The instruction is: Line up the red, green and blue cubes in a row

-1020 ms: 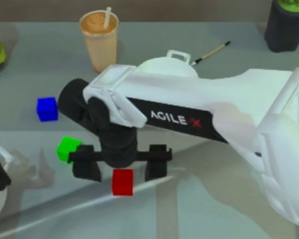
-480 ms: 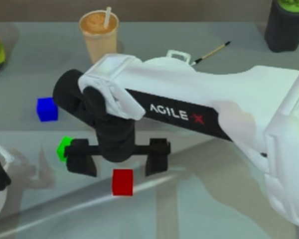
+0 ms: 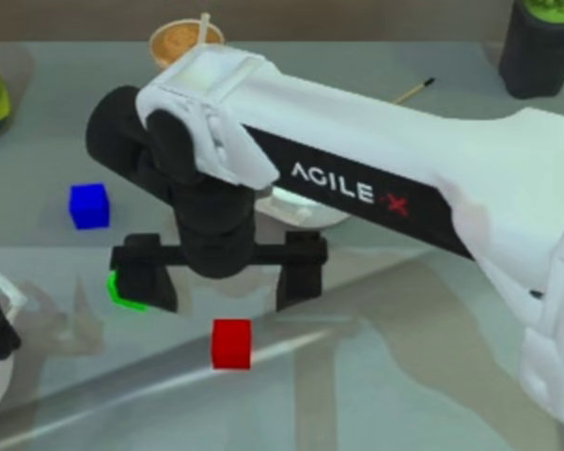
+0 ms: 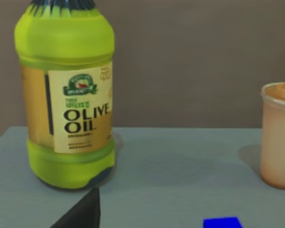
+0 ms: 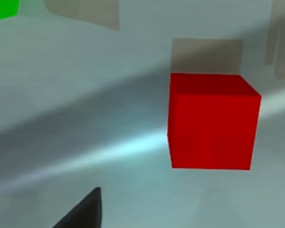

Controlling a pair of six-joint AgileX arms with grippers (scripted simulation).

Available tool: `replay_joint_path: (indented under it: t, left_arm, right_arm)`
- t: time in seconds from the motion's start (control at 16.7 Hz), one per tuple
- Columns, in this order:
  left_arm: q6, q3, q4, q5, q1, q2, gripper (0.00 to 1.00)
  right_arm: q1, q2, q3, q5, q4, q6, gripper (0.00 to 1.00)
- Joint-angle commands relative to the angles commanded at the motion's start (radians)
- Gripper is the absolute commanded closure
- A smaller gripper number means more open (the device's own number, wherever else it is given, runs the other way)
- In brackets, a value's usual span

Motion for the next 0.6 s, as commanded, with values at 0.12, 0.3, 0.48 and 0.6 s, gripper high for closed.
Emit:
replay_joint_path:
  t: [0.12, 0.3, 0.48, 0.6]
  left_arm:
    - [0.0, 0.0, 0.0, 0.0, 0.0, 0.0, 0.0]
    - [0.0, 0.044, -0.031, 0.001, -0.011, 0.045, 0.0]
    - [0.0, 0.149, -0.105, 0.002, -0.034, 0.161, 0.0]
    - [0.0, 0.245, -0.174, 0.002, -0.055, 0.279, 0.0]
  right_arm:
    - [-0.006, 0.003, -0.002, 0.0, 0.002, 0.0, 0.0]
    - [-0.029, -0.057, -0.055, 0.019, 0.035, -0.036, 0.0]
    - [-0.089, -0.209, -0.184, 0.057, 0.115, -0.112, 0.0]
    - [-0.148, -0.366, -0.31, 0.086, 0.19, -0.18, 0.0]
